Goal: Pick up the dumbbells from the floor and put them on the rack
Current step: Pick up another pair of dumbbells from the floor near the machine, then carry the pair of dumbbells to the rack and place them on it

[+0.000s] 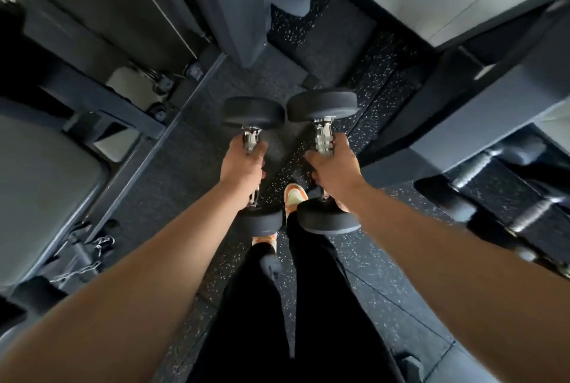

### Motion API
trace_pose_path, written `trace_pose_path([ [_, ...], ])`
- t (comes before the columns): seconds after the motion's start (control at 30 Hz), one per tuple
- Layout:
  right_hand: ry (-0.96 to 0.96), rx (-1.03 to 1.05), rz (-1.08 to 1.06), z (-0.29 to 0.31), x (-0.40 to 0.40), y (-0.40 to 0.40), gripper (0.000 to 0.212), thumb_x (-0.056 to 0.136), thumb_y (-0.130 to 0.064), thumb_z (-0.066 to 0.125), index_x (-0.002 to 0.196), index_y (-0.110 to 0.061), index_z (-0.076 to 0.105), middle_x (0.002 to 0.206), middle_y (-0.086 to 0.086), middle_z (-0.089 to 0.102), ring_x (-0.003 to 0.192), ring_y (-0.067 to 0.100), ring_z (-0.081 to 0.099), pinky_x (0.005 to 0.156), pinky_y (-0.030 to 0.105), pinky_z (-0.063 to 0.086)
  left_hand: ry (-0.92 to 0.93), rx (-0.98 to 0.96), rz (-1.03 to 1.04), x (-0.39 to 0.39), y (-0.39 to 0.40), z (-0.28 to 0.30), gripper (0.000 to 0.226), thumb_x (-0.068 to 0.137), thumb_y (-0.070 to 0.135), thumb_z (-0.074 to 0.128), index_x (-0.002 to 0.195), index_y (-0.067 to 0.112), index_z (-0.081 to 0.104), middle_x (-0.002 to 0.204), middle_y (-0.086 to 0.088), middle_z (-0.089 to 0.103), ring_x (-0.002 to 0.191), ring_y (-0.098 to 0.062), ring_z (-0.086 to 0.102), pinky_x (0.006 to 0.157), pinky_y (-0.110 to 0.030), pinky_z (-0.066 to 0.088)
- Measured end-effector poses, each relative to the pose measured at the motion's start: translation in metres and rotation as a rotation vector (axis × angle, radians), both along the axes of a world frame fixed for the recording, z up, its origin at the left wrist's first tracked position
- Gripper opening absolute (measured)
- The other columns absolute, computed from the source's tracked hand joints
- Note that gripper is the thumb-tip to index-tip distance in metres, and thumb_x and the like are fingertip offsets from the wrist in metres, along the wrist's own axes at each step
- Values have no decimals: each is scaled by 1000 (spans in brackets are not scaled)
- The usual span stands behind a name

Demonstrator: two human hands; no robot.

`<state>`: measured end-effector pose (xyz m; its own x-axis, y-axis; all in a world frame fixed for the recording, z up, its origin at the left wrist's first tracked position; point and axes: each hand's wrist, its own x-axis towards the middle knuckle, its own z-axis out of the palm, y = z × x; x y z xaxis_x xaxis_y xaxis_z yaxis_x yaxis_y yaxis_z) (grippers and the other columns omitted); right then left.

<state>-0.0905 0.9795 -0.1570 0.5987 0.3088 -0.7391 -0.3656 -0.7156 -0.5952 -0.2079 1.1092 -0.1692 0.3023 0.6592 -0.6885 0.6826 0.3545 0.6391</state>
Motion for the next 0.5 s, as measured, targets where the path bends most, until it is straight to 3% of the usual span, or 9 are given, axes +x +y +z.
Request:
trace_pose_path([
  [0.1, -21, 2, -62, 42, -3, -23, 37, 87, -22, 69, 116, -26, 46, 72, 1, 62, 40, 9, 53, 39, 25, 42, -42, 21, -33, 0, -15, 39, 25, 92, 30, 60, 110, 14, 55, 73, -5, 59, 47, -12, 54, 37, -20, 42],
  [0.23, -47, 1, -156, 94, -14, -64, 36, 87, -22, 69, 114, -26, 46, 76, 6, 63, 47, 14, 54, 40, 27, 44, -65, 31, -128, -2, -38, 80, 24, 92, 34, 59, 109, 18, 52, 71, -3, 59, 38, -7, 52, 33, -20, 38],
  [0.4, -100, -26, -244, 145, -33, -135, 36, 90, -21, 66, 120, -24, 46, 86, 9, 67, 53, 15, 58, 37, 22, 45, -95, 5, -213, 0, -83, 121, 32, 94, 36, 57, 117, 15, 51, 74, -4, 58, 50, -15, 53, 36, -23, 38],
  [0.5, -94, 2, -329, 167, -43, -183, 36, 90, -18, 66, 120, -22, 47, 90, 8, 67, 55, 17, 58, 45, 27, 50, -99, -12, -299, 6, -120, 139, 29, 95, 32, 55, 115, 11, 52, 75, -5, 56, 52, -16, 52, 36, -23, 39],
])
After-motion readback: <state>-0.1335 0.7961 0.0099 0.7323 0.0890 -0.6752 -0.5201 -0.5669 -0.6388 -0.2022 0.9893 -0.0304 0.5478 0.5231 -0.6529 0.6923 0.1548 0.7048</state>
